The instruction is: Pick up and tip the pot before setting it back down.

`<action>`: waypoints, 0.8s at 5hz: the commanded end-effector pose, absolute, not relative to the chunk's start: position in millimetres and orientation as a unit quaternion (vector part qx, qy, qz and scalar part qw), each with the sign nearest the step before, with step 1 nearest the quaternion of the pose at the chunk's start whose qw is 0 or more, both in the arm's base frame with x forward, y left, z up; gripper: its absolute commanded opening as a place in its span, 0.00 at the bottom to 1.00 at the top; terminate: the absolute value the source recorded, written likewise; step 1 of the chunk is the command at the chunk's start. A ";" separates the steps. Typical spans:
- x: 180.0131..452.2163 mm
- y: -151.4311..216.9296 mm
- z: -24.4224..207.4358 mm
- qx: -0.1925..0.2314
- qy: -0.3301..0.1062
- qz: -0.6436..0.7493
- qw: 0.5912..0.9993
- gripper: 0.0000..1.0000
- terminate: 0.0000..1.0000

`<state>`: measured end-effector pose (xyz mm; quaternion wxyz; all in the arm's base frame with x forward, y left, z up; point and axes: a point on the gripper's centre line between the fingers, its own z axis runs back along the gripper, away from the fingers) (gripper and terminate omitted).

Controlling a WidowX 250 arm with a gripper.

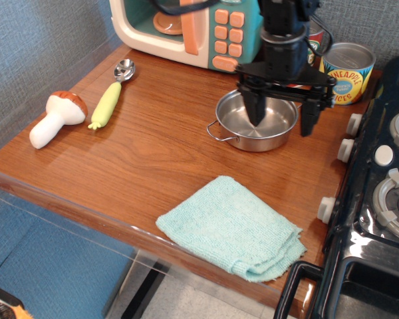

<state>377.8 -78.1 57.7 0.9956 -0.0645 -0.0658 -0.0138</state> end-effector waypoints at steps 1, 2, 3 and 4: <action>401.6 -80.5 46.4 -0.066 -0.072 -0.018 0.995 1.00 0.00; 401.5 -80.3 39.4 -0.066 -0.068 -0.020 0.995 1.00 0.00; 400.6 -81.1 37.9 -0.070 -0.071 -0.030 0.995 0.00 0.00; 399.9 -82.5 42.8 -0.067 -0.074 -0.038 0.994 0.00 0.00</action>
